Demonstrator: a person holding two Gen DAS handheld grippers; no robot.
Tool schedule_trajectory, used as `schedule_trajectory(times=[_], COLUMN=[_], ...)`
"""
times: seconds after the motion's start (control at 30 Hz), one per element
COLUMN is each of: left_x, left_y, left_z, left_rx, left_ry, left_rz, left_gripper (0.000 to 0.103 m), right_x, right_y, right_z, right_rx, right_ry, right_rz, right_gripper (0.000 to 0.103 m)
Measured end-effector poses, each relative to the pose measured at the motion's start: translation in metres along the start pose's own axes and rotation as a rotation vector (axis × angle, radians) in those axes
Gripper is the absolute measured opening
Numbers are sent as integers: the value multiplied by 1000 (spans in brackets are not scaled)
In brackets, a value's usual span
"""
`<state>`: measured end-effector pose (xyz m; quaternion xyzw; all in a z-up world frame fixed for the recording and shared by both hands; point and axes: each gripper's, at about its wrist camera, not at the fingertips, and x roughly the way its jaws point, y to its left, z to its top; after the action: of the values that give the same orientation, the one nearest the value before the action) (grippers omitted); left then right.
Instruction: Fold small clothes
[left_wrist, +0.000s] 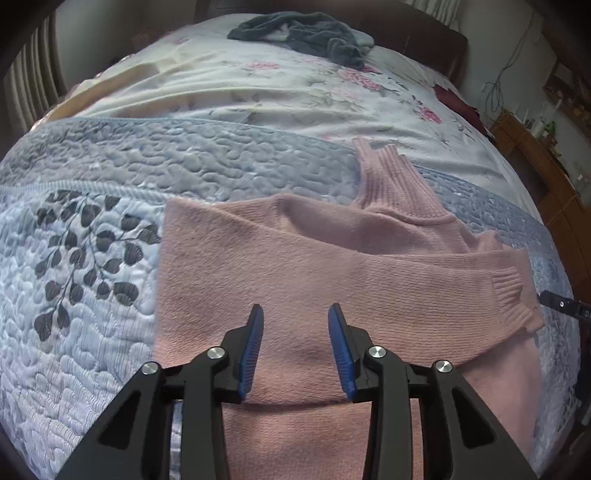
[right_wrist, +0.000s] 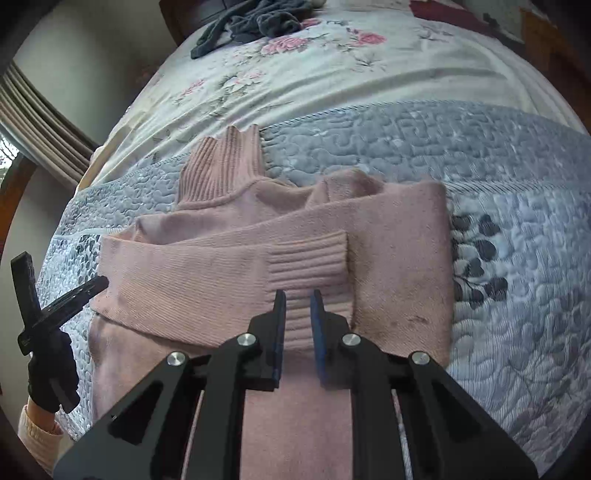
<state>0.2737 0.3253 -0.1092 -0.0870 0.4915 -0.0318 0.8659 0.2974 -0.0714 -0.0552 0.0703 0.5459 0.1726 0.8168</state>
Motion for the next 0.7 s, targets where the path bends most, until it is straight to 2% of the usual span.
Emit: schedule_trajectory(times=[0.07,0.2,0.27,0.4,0.5,0.57,0.63,0.67,0.7], left_x=[12,34,41,44,39,29,20,19,20], left_y=[-10,-7,-1,10,5,-3,-14,-20,-26], left_z=[1,-6,-9,-9,-3,8,27,39,51], left_rx=[17,7,5,-38,-27,-13,14,30,49], left_ry=[25,70,78,80,91,66,17,-3,-21], left_rz=[2,16,24,-25,-2,-33,-41,-40,-30], left_gripper=[39,39,39,39,39,39,40,42,45], right_x=[14,44,54,59,54,46,41,42,46], right_y=[5,-5,-14,-20,-12,-3,7,11,15], right_z=[4,3,-4,-9,-1,9,27,39,52], right_rx=[-12,8,14,8,-21,-56,-77,-77,-76], right_ry=[35,105,135,144,157,134,102,90,85], right_rz=[8,-72,-73,-47,-53,-17,12,25,42], right_gripper=[15,15,12,12,13,17,25,34,37])
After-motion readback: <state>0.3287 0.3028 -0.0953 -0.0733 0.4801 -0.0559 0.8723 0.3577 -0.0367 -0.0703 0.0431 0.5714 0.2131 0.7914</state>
